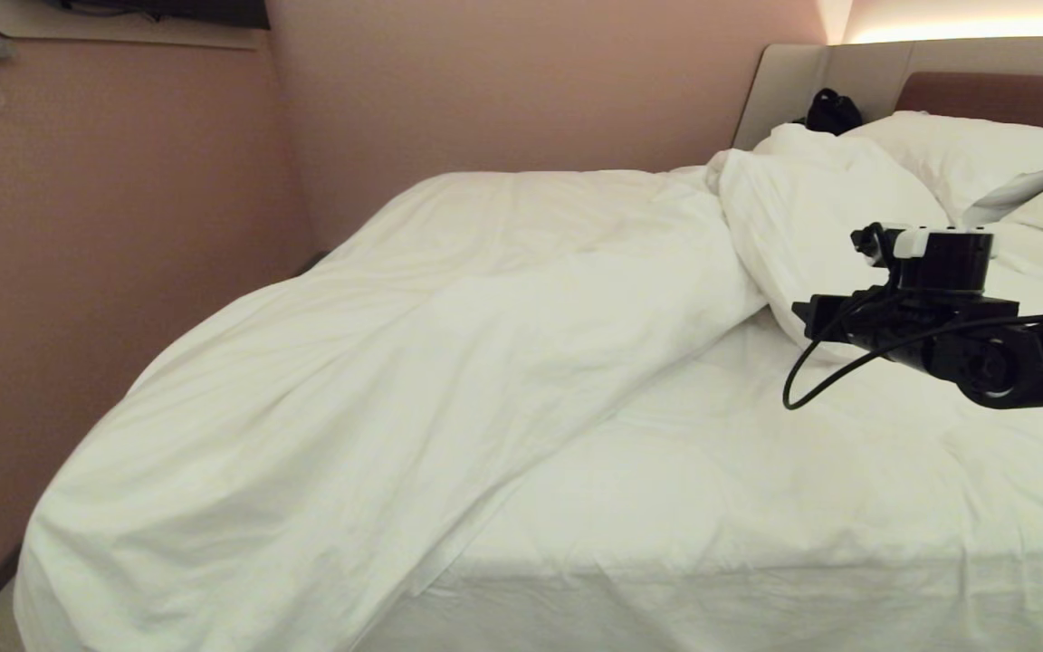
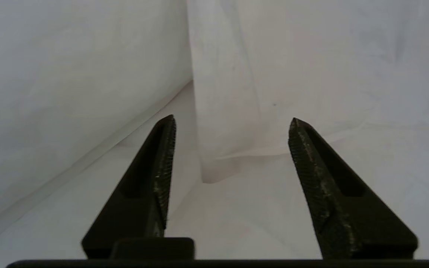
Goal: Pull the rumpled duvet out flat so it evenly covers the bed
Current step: Hold the folded corner of the quilt
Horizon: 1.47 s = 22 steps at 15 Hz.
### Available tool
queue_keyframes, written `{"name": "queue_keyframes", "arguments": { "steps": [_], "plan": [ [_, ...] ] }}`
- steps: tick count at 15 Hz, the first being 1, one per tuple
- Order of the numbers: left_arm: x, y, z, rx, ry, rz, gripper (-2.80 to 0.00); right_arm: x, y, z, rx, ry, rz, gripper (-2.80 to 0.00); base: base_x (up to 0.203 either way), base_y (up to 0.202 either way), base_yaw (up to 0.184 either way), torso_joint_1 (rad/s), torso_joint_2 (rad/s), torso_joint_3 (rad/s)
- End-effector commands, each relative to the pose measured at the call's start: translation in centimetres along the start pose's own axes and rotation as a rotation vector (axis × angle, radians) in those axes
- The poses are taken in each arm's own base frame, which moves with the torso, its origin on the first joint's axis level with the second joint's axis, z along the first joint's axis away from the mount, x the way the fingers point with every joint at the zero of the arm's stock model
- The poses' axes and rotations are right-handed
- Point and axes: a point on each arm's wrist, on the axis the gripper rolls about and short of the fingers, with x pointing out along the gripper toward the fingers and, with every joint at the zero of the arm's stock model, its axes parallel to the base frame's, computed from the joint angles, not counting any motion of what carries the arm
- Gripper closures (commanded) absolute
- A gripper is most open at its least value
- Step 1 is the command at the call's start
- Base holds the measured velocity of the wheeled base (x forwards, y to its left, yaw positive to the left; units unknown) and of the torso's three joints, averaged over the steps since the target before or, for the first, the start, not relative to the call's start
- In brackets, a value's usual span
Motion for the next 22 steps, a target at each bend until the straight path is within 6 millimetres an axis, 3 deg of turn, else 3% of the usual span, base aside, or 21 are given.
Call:
{"name": "queue_keyframes", "arguments": {
  "steps": [1,7,22],
  "plan": [
    [0.0,0.0,0.0,0.000,-0.001,0.000,0.00,-0.2,0.5,0.1,-0.003,-0.004,0.007,-2.80,0.000,0.000,0.000,0.000,0.00,0.000],
    [0.0,0.0,0.0,0.000,-0.001,0.000,0.00,0.1,2.5,-0.8,-0.018,0.014,0.008,-2.80,0.000,0.000,0.000,0.000,0.00,0.000],
    [0.0,0.0,0.0,0.000,-0.001,0.000,0.00,3.3,2.8,-3.5,-0.029,0.066,-0.054,-2.80,0.000,0.000,0.000,0.000,0.00,0.000]
  ]
}}
